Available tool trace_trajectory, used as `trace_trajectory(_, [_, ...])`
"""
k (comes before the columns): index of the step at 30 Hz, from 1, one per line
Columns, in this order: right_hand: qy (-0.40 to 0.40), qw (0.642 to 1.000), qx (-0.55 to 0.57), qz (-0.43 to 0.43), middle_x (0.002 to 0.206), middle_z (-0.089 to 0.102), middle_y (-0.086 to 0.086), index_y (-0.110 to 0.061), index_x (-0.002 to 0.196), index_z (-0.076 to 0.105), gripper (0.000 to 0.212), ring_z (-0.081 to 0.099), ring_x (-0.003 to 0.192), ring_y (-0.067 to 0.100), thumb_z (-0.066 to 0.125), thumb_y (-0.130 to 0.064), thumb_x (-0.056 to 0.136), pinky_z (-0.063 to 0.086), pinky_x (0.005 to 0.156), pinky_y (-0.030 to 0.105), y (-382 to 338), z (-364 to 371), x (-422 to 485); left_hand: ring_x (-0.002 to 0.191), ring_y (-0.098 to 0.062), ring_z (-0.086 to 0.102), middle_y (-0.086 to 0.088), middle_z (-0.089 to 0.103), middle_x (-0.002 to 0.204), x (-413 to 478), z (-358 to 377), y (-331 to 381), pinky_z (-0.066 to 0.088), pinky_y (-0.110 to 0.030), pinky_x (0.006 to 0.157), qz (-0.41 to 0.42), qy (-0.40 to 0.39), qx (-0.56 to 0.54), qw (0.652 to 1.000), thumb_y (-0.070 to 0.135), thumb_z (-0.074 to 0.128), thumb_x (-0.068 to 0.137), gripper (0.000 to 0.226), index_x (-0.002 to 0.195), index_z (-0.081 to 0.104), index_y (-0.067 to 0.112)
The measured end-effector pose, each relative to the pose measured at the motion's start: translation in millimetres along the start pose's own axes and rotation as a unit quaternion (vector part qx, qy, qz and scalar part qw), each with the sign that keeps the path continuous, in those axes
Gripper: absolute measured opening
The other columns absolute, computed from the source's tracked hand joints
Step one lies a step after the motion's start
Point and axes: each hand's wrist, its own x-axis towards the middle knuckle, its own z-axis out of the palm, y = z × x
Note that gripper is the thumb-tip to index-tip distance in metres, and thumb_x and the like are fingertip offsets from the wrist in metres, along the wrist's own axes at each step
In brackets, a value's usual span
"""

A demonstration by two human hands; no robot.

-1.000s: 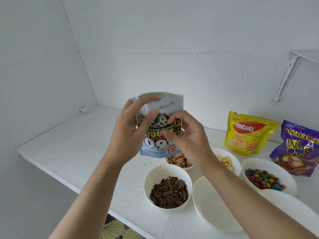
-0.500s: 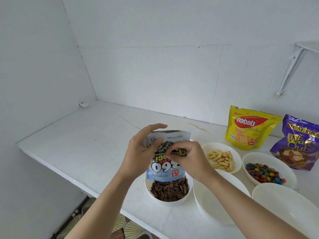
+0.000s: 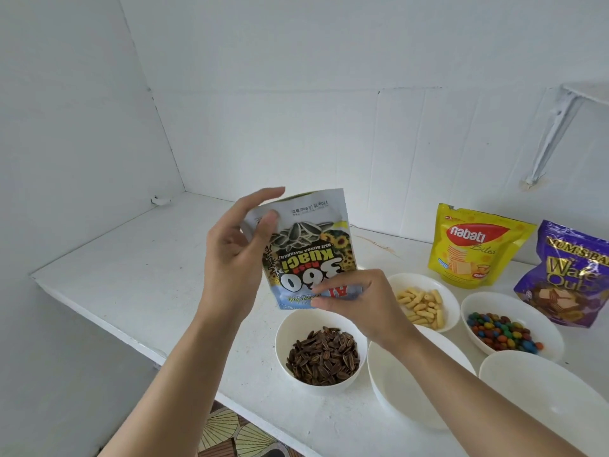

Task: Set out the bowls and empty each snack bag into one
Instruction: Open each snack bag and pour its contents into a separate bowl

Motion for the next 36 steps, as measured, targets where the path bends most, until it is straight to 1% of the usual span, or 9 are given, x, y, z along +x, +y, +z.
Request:
trace_trajectory(3, [0.033, 0.999, 0.042, 0.006, 0.091, 0.08, 0.007, -0.008, 0.084, 0.081, 0.018, 0.076, 0.091, 0.019, 0.084, 0.006, 0.072, 0.061, 0.081, 0.034, -3, -1, 2, 0.092, -0.024, 0.072, -0.009, 0.072, 0.095, -7, -4, -7, 0.06, -0.031, 0.068, -0.024, 0.096, -0.062, 0.993, 0.006, 0.055, 0.103, 0.027, 0.107, 0.076, 0.021])
trace_trajectory(7, [0.096, 0.987, 0.124, 0.044, 0.088, 0.077, 0.019, -0.006, 0.083, 0.079, 0.019, 0.071, 0.082, 0.029, 0.078, 0.012, 0.076, 0.058, 0.078, 0.056, -8, 3, 3, 0.094, -0.024, 0.072, -0.013, 0.073, 0.1, -24, -17, -25, 0.059, -0.027, 0.067, -0.083, 0.198, -0.096, 0.972, 0.003, 0.059, 0.099, 0.024, 0.098, 0.079, 0.017])
trace_trajectory(12, [0.172, 0.969, 0.162, 0.072, 0.096, 0.077, 0.006, -0.02, 0.083, 0.078, 0.022, 0.068, 0.089, 0.029, 0.072, 0.001, 0.087, 0.059, 0.085, 0.054, -2, 10, 2, 0.093, -0.021, 0.071, -0.005, 0.079, 0.091, -42, -45, -40, 0.057, -0.031, 0.079, -0.16, 0.122, 0.031, 0.979, 0.003, 0.074, 0.08, 0.023, 0.077, 0.084, 0.024])
trace_trajectory(15, [0.159, 0.964, 0.191, 0.094, 0.104, 0.076, 0.008, -0.018, 0.092, 0.073, 0.017, 0.071, 0.097, 0.036, 0.069, -0.001, 0.091, 0.061, 0.082, 0.052, 3, 11, 6, 0.09, -0.021, 0.076, -0.005, 0.081, 0.099, -49, -55, -37, 0.062, -0.024, 0.072, -0.232, 0.029, 0.113, 0.966, -0.008, 0.073, 0.084, 0.035, 0.087, 0.085, 0.025])
trace_trajectory(18, [0.096, 0.971, 0.175, 0.133, 0.106, 0.076, 0.01, -0.013, 0.104, 0.071, 0.016, 0.073, 0.101, 0.036, 0.069, -0.002, 0.092, 0.061, 0.078, 0.049, 2, 7, 8, 0.091, -0.027, 0.077, -0.005, 0.079, 0.107, -56, -65, -34, 0.063, -0.032, 0.075, -0.285, -0.021, 0.153, 0.946, -0.007, 0.078, 0.082, 0.042, 0.103, 0.083, 0.029])
trace_trajectory(21, [-0.04, 0.965, 0.175, 0.192, 0.117, 0.074, 0.005, -0.024, 0.122, 0.068, 0.043, 0.073, 0.104, 0.031, 0.073, 0.001, 0.088, 0.063, 0.074, 0.044, -3, 3, 6, 0.092, -0.032, 0.077, -0.005, 0.078, 0.111, -65, -69, -33, 0.064, -0.042, 0.079, -0.289, 0.019, 0.143, 0.946, -0.007, 0.079, 0.08, 0.046, 0.107, 0.08, 0.03])
trace_trajectory(24, [-0.107, 0.952, 0.186, 0.217, 0.129, 0.065, 0.005, -0.031, 0.128, 0.064, 0.059, 0.071, 0.108, 0.03, 0.072, 0.01, 0.085, 0.064, 0.072, 0.044, -3, 6, 3, 0.085, -0.028, 0.077, -0.003, 0.078, 0.106, -77, -69, -34, 0.064, -0.038, 0.074, -0.274, 0.077, 0.133, 0.949, -0.007, 0.079, 0.08, 0.047, 0.107, 0.08, 0.032])
trace_trajectory(30, [0.012, 0.974, 0.158, 0.161, 0.103, 0.076, 0.01, -0.012, 0.109, 0.068, 0.033, 0.073, 0.087, 0.027, 0.077, 0.006, 0.082, 0.06, 0.062, 0.035, -3, 26, 4, 0.092, -0.032, 0.076, -0.014, 0.077, 0.109, -106, -72, -31, 0.063, -0.04, 0.078, -0.297, 0.088, 0.09, 0.947, -0.008, 0.085, 0.071, 0.067, 0.122, 0.064, 0.031])
trace_trajectory(36, [0.03, 0.95, 0.257, 0.175, 0.107, 0.075, 0.017, -0.016, 0.101, 0.068, 0.026, 0.073, 0.094, 0.033, 0.07, 0.006, 0.087, 0.057, 0.082, 0.045, -4, 62, 0, 0.097, -0.038, 0.075, -0.016, 0.076, 0.112, -132, -80, -21, 0.063, -0.047, 0.079, -0.33, 0.107, 0.107, 0.932, 0.006, 0.101, 0.053, 0.088, 0.126, 0.06, 0.035])
